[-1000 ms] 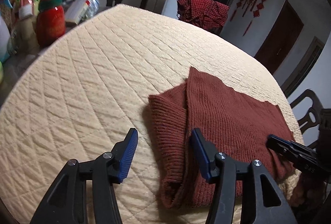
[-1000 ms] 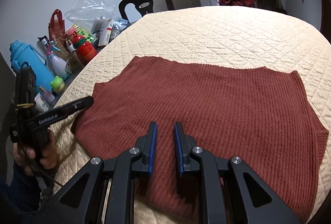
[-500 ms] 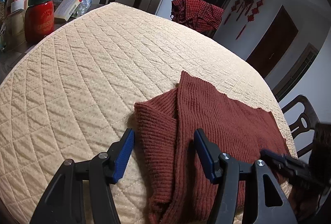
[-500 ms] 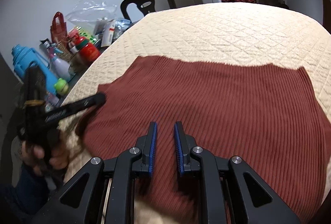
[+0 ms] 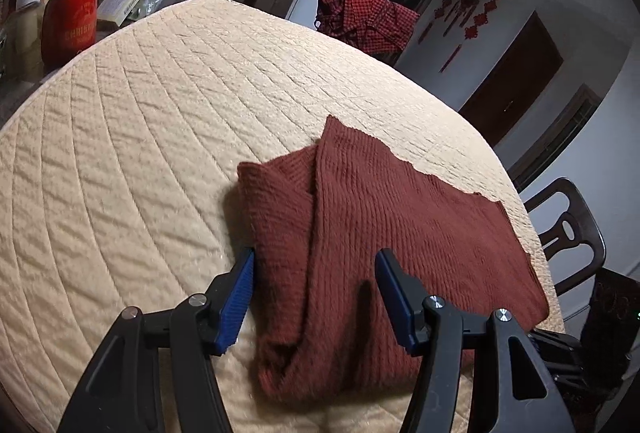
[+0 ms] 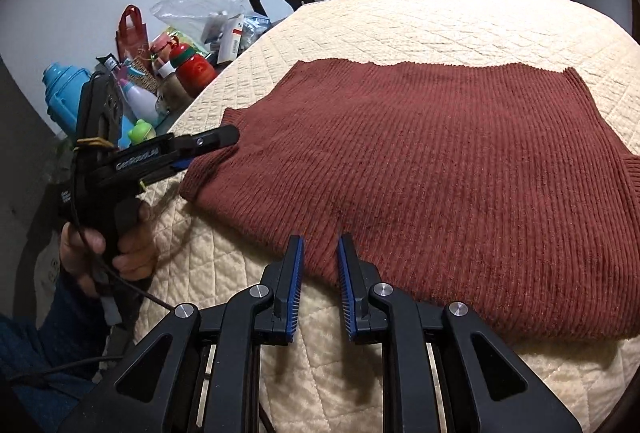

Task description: Fold small clothes

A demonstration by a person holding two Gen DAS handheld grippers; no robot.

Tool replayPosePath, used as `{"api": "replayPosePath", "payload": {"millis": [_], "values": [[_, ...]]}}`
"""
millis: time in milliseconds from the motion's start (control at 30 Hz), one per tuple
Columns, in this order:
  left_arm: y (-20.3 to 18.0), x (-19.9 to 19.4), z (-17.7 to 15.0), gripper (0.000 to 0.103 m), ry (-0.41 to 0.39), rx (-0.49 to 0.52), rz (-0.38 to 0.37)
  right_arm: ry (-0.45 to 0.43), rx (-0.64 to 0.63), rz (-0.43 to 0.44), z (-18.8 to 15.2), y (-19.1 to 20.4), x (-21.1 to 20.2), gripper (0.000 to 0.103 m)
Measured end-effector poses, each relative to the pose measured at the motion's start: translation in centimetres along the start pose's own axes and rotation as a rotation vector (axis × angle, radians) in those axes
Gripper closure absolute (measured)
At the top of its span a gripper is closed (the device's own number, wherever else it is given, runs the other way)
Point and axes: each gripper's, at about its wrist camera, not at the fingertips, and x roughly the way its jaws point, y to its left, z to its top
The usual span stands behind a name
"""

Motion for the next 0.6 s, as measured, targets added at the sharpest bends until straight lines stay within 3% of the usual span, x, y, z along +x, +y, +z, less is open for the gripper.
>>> {"api": "replayPosePath", "payload": {"millis": [300,367,400,600], "values": [[0.9,0.2,0.6,0.042,0.02,-0.055,-0.059,-0.003,0.008,0.02,0.0,-0.4,-0.2,0.085],[0.9,0.3,0.7,0.056,0.023,-0.044,-0.042,-0.007,0.008,0.019,0.0,-0.5,-0.3,0.085],[1.0,0.6,0.7,0.074,0.035,-0.045,-0.04,-0.01,0.01,0.02,-0.1,-0.5,-0.4,0.085],[1.1,0.4,0.7,0.082,0.036,-0.071,-0.079,-0.033,0.025,0.016,-0.4,-1.1,-1.4,0.085]]}}
